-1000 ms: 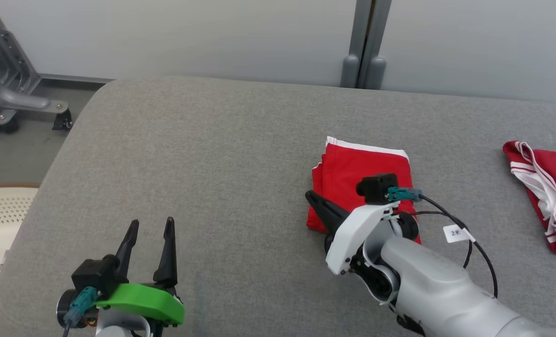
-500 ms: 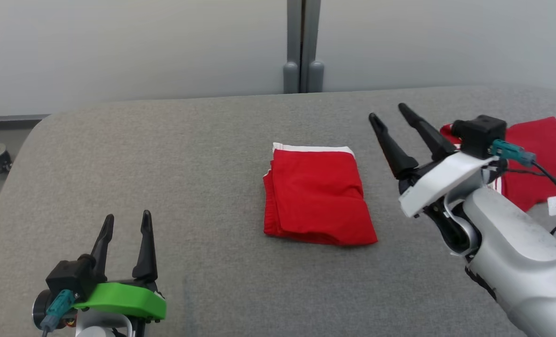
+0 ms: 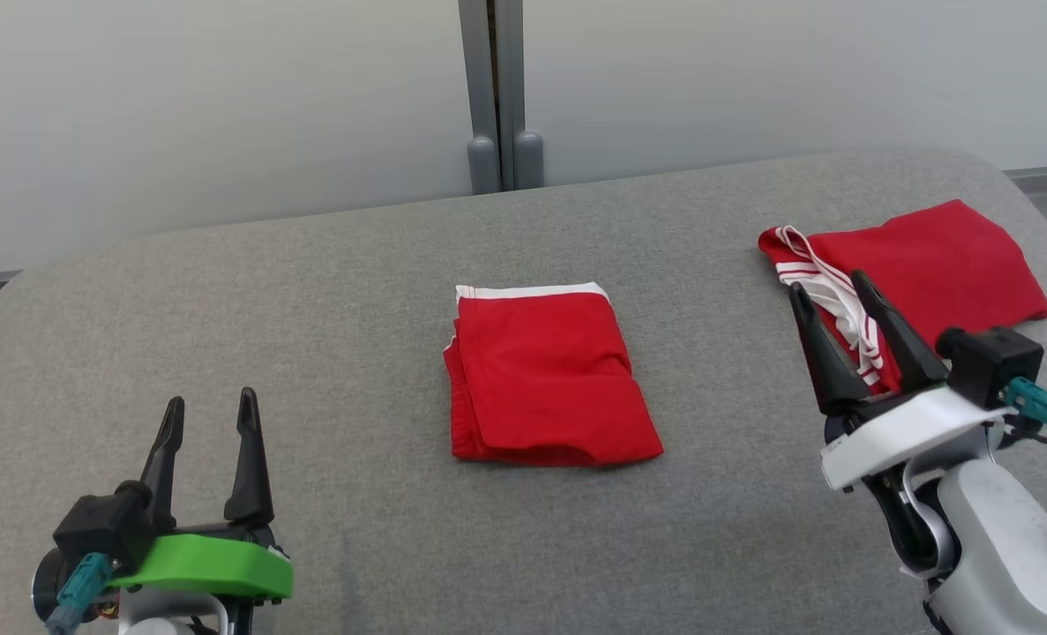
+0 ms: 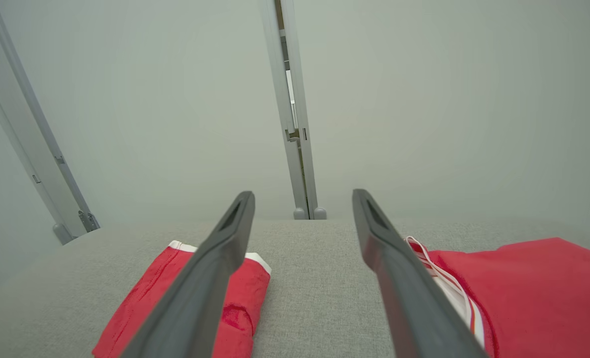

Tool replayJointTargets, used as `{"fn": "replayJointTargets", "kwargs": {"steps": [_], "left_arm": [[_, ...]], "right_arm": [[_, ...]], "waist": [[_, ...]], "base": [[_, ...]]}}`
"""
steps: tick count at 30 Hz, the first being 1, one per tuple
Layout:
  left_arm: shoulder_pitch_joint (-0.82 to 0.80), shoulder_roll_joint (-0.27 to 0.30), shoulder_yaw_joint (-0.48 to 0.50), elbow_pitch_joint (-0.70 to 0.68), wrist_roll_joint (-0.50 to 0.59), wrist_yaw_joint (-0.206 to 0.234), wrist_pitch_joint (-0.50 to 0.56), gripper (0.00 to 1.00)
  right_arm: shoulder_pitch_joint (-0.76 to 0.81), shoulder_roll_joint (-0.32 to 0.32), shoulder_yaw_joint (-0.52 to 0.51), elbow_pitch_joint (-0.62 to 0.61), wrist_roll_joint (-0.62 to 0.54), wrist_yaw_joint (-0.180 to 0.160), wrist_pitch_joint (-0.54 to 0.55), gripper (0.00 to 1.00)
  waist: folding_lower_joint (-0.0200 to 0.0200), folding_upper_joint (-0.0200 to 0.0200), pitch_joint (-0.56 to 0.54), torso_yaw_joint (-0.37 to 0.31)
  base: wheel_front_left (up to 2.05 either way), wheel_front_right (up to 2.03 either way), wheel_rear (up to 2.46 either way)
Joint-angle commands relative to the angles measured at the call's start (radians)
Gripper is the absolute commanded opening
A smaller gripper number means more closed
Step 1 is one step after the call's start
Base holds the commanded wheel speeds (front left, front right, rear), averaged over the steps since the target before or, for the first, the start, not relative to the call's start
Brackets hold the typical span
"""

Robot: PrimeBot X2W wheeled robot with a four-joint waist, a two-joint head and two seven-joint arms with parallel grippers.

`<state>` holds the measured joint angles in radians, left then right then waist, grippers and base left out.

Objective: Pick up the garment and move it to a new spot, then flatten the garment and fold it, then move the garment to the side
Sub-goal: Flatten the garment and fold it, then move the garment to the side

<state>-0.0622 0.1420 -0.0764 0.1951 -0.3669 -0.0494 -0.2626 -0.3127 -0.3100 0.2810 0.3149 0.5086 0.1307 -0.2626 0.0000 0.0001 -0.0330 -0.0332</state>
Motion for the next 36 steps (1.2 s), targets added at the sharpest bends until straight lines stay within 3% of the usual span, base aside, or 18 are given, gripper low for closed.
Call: {"fn": "replayJointTargets", "kwargs": {"steps": [1,10,24,36], "left_arm": [[0.025,-0.003,0.008,-0.008,0.007,0.000,-0.002,1.00],[0.066,-0.020,0.034,-0.026,0.040,-0.030,-0.002,1.00],[0.046,-0.044,0.061,-0.005,0.070,-0.054,-0.002,1.00],[0.025,-0.059,0.050,0.013,0.078,-0.061,-0.002,1.00]], "right_arm": [[0.039,0.013,-0.031,-0.009,-0.007,0.000,-0.002,1.00],[0.150,0.067,-0.121,-0.049,-0.094,0.000,-0.002,1.00],[0.156,0.093,-0.122,-0.020,-0.112,0.000,-0.002,1.00],[-0.025,0.092,0.031,0.210,0.013,0.000,0.101,1.00]], "waist": [[0.0000,-0.0001,-0.005,-0.003],[0.0000,-0.0001,-0.011,-0.003],[0.0000,-0.0001,-0.013,0.019],[0.0000,-0.0001,0.013,0.103]], "base": [[0.00,0.00,0.00],[0.00,0.00,0.00],[0.00,0.00,0.00],[0.00,0.00,0.00]]}}
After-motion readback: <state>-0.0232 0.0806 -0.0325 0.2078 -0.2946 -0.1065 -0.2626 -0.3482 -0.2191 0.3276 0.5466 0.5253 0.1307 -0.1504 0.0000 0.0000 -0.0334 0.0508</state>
